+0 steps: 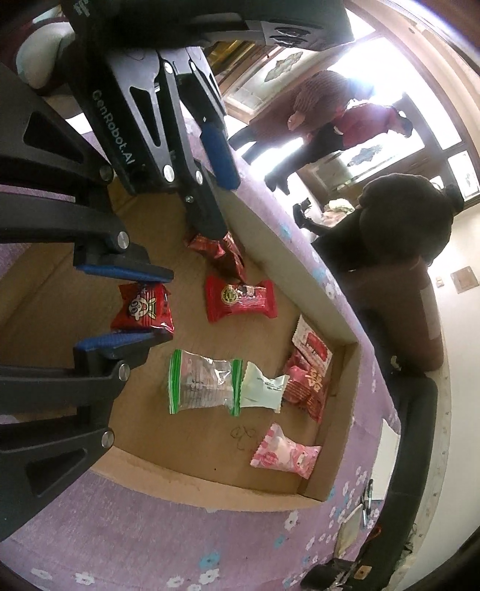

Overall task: Organize snacks
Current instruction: 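Carry the dark red bag into the tray and release it while the right tool drops the red candy there, then move both open tools back toward the remaining snack pile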

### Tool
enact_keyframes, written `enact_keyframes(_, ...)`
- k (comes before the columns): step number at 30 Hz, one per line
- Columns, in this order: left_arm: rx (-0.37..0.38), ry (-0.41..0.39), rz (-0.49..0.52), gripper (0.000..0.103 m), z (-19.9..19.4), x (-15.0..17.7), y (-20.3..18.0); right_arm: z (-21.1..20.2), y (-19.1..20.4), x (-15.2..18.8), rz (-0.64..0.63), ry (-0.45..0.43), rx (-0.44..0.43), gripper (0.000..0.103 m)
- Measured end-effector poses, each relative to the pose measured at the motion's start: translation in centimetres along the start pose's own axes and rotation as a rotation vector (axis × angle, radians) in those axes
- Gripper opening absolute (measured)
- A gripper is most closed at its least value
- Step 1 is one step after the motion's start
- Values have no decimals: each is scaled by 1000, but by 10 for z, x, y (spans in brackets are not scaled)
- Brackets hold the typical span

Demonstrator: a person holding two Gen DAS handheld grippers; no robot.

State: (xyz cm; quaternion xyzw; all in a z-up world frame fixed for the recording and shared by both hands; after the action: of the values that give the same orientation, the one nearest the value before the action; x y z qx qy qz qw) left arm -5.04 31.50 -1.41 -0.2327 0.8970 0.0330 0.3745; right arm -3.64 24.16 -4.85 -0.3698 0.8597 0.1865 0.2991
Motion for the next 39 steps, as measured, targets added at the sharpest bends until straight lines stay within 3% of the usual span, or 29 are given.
enact_keyframes(6, -79, -109, 34, 66, -26, -10, 2, -25, 0, -3, 3, -57, 17, 34)
enact_keyframes(15, -79, -183, 111, 66, -55, -10, -24, -59, -23, 6, 54, -107, 60, 37)
enact_keyframes(33, -20, -160, 277, 66, -68, 15, -98, -136, -144, 66, 281, -175, 208, 42)
enact_keyframes(39, 47, -102, 322, 66, -61, 28, -132, -159, -184, 84, 346, -192, 255, 43)
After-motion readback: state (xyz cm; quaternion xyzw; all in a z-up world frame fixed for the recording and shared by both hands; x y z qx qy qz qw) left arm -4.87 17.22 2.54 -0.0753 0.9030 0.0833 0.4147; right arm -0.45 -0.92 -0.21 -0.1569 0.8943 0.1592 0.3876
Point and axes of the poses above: each gripper's, at about its wrist camera, not at the fingertips, and z roughly the way its jaws point, y to its left, x to its underside, the point moved 9 cm from there along z, roughly the way its jaws point, and after that the axes turned 12 degrees about -z, right-handed, at the moved point
